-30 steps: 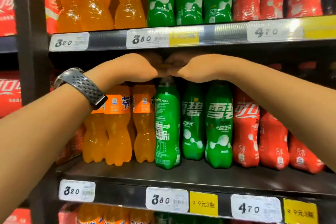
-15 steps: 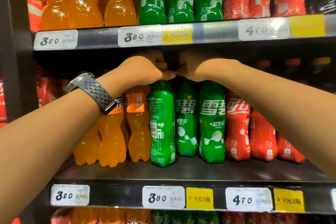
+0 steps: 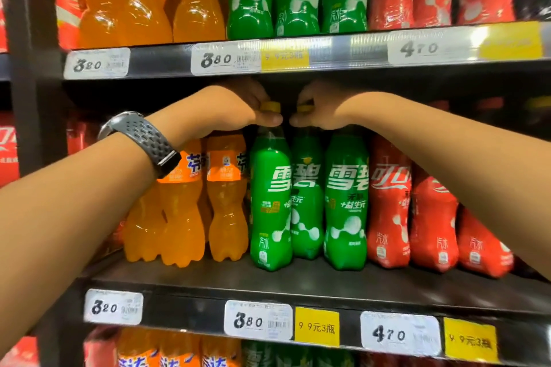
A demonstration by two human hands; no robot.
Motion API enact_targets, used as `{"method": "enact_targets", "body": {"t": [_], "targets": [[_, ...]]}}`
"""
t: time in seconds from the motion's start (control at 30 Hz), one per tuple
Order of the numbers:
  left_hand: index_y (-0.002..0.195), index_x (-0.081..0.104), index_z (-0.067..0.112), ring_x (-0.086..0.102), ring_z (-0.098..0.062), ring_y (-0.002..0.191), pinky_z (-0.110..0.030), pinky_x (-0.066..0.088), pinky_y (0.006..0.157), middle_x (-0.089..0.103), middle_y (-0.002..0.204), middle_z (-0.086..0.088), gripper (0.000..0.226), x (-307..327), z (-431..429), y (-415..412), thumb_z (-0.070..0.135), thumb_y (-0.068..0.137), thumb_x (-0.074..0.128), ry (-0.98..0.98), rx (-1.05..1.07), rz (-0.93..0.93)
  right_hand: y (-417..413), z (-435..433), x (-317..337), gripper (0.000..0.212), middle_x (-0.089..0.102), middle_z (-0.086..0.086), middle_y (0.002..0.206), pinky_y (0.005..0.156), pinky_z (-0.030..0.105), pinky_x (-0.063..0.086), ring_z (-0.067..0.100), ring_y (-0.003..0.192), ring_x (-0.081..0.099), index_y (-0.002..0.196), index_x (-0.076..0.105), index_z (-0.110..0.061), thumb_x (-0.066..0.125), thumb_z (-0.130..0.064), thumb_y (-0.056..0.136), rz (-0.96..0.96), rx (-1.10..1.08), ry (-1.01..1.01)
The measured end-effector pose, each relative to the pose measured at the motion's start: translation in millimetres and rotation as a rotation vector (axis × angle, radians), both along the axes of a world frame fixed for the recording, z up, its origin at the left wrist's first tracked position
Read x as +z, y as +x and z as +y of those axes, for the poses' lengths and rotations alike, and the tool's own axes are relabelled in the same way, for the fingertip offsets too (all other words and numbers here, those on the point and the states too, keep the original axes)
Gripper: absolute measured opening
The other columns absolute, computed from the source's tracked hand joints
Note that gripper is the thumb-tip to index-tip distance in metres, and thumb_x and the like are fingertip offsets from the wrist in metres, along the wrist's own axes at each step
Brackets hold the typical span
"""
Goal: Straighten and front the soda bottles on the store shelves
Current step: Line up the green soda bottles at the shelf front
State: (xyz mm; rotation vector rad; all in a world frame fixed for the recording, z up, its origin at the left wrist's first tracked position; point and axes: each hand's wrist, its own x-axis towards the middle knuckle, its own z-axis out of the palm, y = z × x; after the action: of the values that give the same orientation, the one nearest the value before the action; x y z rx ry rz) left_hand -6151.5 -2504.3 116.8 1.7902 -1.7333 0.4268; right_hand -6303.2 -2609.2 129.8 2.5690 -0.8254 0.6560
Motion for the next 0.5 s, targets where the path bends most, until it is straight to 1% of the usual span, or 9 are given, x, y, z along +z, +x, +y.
{"method": "enact_targets", "body": {"t": [0.07,0.13,0.17,0.2,0.27,0.3,0.37,0.5], "targets": [[0.114,0.067,0.024,0.059,-0.020,0.103,-0.037,0.047,0.095,0.067,0.113,0.002,0.036,-0.2,2.0,3.4,0.038,0.082,0.072,0.044,-0.045,0.054,-2.8,2.5,0.6,0.034,0.063,0.011,0.092,0.070,0.032,0.042,0.029,0.087,0.059,0.095,0.063,-0.007,0.055,-0.040,0.093,0.002,0.017,0.041],[0.121,0.063,0.029,0.057,-0.019,0.110,-0.039,0.043,0.101,0.064,0.120,0.005,0.037,1.0,2.2,8.0,0.034,0.085,0.070,0.064,-0.072,0.061,-6.0,5.5,1.8,0.033,0.067,0.012,0.088,0.074,0.032,0.046,0.029,0.085,0.061,0.093,0.066,-0.006,0.053,-0.036,0.094,-0.001,0.048,0.081],[0.120,0.064,0.030,0.057,-0.019,0.110,-0.039,0.043,0.102,0.064,0.120,0.005,0.035,2.0,1.8,9.6,0.034,0.085,0.069,0.072,-0.080,0.053,-7.2,6.9,2.3,0.032,0.068,0.011,0.086,0.072,0.030,0.046,0.027,0.083,0.062,0.092,0.066,-0.006,0.053,-0.035,0.095,-0.004,0.063,0.097],[0.117,0.065,0.030,0.057,-0.020,0.108,-0.040,0.044,0.101,0.065,0.118,0.005,0.032,2.9,1.8,10.1,0.037,0.086,0.068,0.079,-0.087,0.039,-7.8,7.6,2.5,0.031,0.068,0.010,0.084,0.067,0.028,0.045,0.025,0.079,0.062,0.089,0.066,-0.007,0.052,-0.034,0.095,-0.004,0.073,0.111],[0.113,0.068,0.025,0.060,-0.022,0.104,-0.043,0.046,0.098,0.067,0.113,0.001,0.033,4.3,1.6,9.1,0.042,0.085,0.066,0.079,-0.104,0.013,-8.3,6.5,2.1,0.030,0.067,0.007,0.076,0.054,0.024,0.038,0.017,0.067,0.058,0.081,0.064,-0.010,0.052,-0.034,0.096,-0.005,0.083,0.139],[0.113,0.068,0.021,0.061,-0.023,0.103,-0.044,0.047,0.097,0.068,0.112,-0.003,0.034,4.8,1.3,8.5,0.041,0.086,0.066,0.071,-0.111,0.005,-8.3,5.5,1.8,0.030,0.065,0.005,0.072,0.051,0.023,0.035,0.015,0.063,0.055,0.076,0.061,-0.013,0.052,-0.034,0.096,-0.011,0.088,0.150],[0.113,0.069,0.016,0.062,-0.025,0.101,-0.043,0.046,0.097,0.068,0.110,-0.006,0.030,5.1,0.8,9.5,0.033,0.088,0.065,0.055,-0.126,0.002,-8.0,3.8,2.0,0.031,0.062,0.002,0.068,0.051,0.023,0.034,0.014,0.060,0.052,0.072,0.060,-0.014,0.052,-0.033,0.096,-0.032,0.101,0.159],[0.114,0.068,0.012,0.060,-0.025,0.103,-0.036,0.044,0.093,0.068,0.111,-0.007,0.027,5.1,-0.8,12.6,0.024,0.091,0.063,0.052,-0.146,-0.017,-9.6,1.8,4.7,0.032,0.063,0.004,0.072,0.053,0.022,0.039,0.016,0.066,0.055,0.080,0.063,-0.011,0.049,-0.033,0.096,-0.054,0.132,0.188]]}}
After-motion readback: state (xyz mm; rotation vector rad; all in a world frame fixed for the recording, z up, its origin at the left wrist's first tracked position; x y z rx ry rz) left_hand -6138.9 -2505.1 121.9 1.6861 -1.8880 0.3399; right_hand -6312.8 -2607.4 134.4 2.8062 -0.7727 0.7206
